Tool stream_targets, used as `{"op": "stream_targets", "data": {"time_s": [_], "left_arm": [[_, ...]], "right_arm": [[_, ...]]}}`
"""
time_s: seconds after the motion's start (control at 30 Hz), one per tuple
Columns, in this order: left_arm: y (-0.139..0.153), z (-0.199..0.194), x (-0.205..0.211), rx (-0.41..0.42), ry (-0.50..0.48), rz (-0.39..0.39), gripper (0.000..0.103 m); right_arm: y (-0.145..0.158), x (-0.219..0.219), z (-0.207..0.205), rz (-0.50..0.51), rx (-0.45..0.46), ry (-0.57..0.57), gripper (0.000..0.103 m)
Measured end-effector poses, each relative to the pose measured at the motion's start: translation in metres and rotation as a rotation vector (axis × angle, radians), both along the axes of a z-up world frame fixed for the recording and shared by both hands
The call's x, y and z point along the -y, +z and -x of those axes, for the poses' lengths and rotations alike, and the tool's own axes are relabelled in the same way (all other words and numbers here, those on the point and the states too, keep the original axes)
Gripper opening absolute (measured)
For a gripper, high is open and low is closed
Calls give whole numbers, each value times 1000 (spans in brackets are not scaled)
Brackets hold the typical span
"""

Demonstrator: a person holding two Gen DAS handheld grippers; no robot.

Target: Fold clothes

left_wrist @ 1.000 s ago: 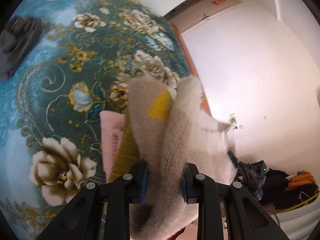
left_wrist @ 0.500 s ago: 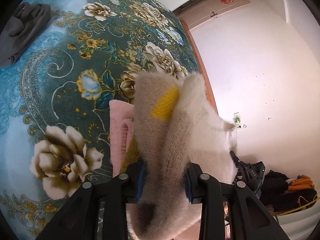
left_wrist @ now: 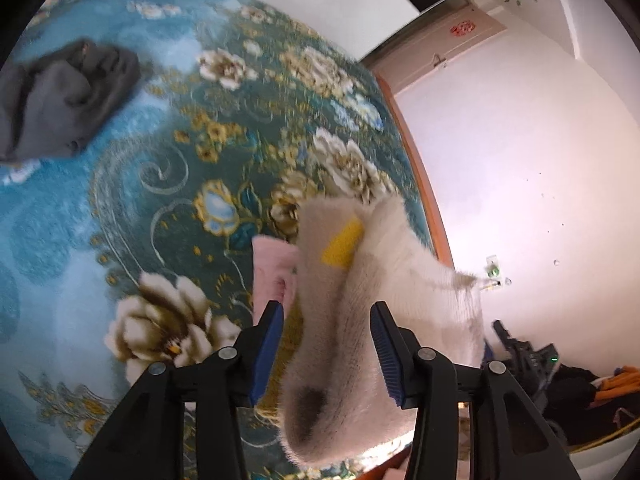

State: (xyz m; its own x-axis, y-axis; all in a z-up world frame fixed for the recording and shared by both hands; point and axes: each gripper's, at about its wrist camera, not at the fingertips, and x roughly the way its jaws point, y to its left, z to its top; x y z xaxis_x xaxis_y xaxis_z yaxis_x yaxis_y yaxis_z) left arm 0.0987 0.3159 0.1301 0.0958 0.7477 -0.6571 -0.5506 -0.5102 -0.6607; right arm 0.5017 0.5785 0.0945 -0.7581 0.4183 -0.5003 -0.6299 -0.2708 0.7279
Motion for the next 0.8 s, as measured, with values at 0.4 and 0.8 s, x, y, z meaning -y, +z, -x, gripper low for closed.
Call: {"op": "stream_targets", "data": {"time_s": [0.4,0.8], "left_arm": [[-6,-55,-44,-134,-254,12,49],[-44,-43,-65,-54,-228,25,49]], "right_arm": [[-3,31,77,-182,300,237,50],[-40,5,79,-74,262,200,50]]}}
